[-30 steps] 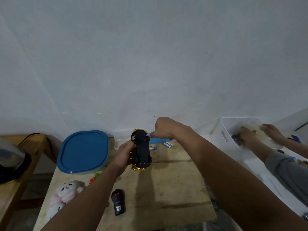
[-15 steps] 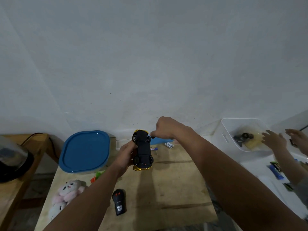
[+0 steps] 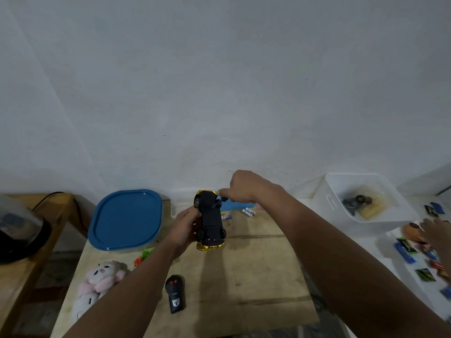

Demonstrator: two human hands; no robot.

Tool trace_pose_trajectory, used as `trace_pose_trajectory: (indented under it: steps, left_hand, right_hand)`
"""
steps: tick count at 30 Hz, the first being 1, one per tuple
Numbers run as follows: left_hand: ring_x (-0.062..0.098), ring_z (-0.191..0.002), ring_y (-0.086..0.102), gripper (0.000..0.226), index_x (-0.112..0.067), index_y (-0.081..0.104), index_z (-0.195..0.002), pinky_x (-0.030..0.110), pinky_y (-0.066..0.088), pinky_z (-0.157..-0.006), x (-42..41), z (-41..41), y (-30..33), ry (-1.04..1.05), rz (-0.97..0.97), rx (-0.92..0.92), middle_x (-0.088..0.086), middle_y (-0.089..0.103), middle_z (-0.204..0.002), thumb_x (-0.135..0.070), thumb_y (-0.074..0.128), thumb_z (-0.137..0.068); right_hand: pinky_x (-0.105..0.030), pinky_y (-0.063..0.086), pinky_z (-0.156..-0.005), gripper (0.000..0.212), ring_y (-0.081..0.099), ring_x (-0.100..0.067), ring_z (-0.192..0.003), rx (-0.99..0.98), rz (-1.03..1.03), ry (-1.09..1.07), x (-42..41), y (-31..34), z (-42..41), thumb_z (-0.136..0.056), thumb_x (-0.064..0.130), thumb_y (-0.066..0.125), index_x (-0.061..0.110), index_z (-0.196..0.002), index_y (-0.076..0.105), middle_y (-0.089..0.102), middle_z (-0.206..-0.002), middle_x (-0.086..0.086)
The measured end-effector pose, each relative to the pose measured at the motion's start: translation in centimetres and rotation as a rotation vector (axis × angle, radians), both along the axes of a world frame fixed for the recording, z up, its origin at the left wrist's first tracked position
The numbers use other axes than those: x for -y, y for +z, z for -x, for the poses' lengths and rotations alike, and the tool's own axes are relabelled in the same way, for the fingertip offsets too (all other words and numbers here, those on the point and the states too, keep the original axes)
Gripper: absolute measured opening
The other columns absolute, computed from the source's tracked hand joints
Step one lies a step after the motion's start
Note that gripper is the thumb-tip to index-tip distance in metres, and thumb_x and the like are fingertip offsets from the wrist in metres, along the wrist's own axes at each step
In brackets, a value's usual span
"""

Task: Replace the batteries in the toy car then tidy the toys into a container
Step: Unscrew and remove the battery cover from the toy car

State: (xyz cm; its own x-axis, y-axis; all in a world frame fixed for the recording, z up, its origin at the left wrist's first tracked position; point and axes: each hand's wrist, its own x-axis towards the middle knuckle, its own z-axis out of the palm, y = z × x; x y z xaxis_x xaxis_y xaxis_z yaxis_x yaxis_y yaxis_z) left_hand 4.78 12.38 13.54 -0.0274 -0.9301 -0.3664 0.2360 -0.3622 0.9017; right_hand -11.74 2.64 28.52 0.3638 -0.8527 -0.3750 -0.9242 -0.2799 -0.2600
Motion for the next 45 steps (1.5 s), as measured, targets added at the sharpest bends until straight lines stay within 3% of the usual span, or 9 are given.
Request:
trace_pose_trajectory:
  steps: [4,8,12,16,19,22,29,34,45]
  left_hand:
    - [0.037,-0.101,0.064,0.046,-0.009,0.070,-0.119,0.054,0.056,-0.089,-0.2,0.0,0.3,0.001,-0.001,-0.010,0.025,0.066,-0.109,-0.040,0.054,-0.088]
    - [0.034,-0.097,0.066,0.036,-0.014,0.072,-0.117,0.049,0.057,-0.084,-0.3,-0.1,0.5,-0.006,0.020,0.004,0.022,0.069,-0.106,-0.037,0.052,-0.098]
    - [0.022,-0.082,0.065,0.028,-0.015,0.072,-0.112,0.037,0.055,-0.069,-0.4,-0.1,0.6,-0.003,0.009,0.025,0.001,0.071,-0.085,-0.024,0.045,-0.108]
    - [0.024,-0.084,0.065,0.026,-0.017,0.073,-0.114,0.040,0.056,-0.074,-0.5,0.0,0.7,-0.009,0.013,-0.010,0.006,0.070,-0.092,-0.024,0.052,-0.101]
    - [0.025,-0.084,0.063,0.033,-0.020,0.075,-0.116,0.040,0.053,-0.075,-0.4,0.2,0.9,0.003,0.008,-0.036,0.009,0.068,-0.096,-0.029,0.057,-0.090]
    - [0.019,-0.076,0.063,0.027,-0.017,0.071,-0.119,0.033,0.054,-0.067,-0.4,0.3,0.8,0.012,0.009,-0.016,0.000,0.069,-0.084,-0.018,0.048,-0.105]
    - [0.021,-0.082,0.067,0.029,-0.016,0.071,-0.121,0.039,0.057,-0.070,-0.3,0.2,1.0,0.004,0.003,-0.015,0.002,0.072,-0.089,-0.019,0.046,-0.107]
    - [0.025,-0.088,0.066,0.029,-0.022,0.074,-0.120,0.038,0.057,-0.071,-0.2,0.3,0.8,0.014,0.004,-0.041,0.006,0.072,-0.095,-0.017,0.049,-0.106]
    - [0.028,-0.087,0.059,0.029,-0.027,0.076,-0.116,0.034,0.056,-0.065,0.0,-0.1,0.7,0.023,0.014,-0.047,0.005,0.067,-0.092,-0.017,0.050,-0.105]
  right_hand:
    - [-0.033,0.046,-0.062,0.043,0.059,-0.024,-0.067,-0.014,-0.033,0.015,0.0,-0.1,-0.2,-0.083,0.042,0.076,0.000,-0.084,0.067,0.066,-0.077,-0.013]
    - [-0.029,0.036,-0.055,0.052,0.041,-0.017,-0.051,-0.018,0.004,0.007,-0.1,0.1,-0.4,-0.091,0.049,0.064,0.009,-0.062,0.050,0.045,-0.057,-0.003]
    - [-0.034,0.049,-0.061,0.045,0.061,-0.023,-0.064,-0.036,-0.027,0.028,-0.1,-0.2,-0.4,-0.083,0.046,0.075,0.003,-0.074,0.063,0.064,-0.071,-0.009]
    - [-0.029,0.036,-0.053,0.052,0.042,-0.016,-0.050,-0.032,0.002,0.028,-0.3,-0.1,-0.3,-0.092,0.048,0.063,0.008,-0.060,0.051,0.045,-0.054,-0.001]
    - [-0.029,0.035,-0.055,0.046,0.043,-0.019,-0.056,-0.042,-0.018,0.036,-0.2,-0.4,-0.1,-0.090,0.044,0.067,0.006,-0.067,0.055,0.046,-0.061,-0.004]
    - [-0.031,0.039,-0.062,0.045,0.050,-0.021,-0.069,-0.022,-0.038,0.050,-0.3,-0.5,0.2,-0.089,0.044,0.069,-0.001,-0.089,0.069,0.054,-0.077,-0.008]
    - [-0.031,0.037,-0.059,0.051,0.044,-0.019,-0.054,0.017,0.005,0.018,-0.2,-0.6,0.4,-0.095,0.047,0.058,0.007,-0.063,0.053,0.048,-0.060,-0.005]
    - [-0.030,0.035,-0.055,0.049,0.047,-0.021,-0.060,-0.014,0.004,0.038,-0.3,-0.6,0.3,-0.087,0.045,0.071,0.000,-0.071,0.061,0.052,-0.066,-0.011]
    - [-0.031,0.034,-0.054,0.055,0.043,-0.019,-0.055,-0.014,0.004,0.026,-0.6,-0.8,0.2,-0.093,0.049,0.061,0.010,-0.058,0.044,0.047,-0.059,-0.005]
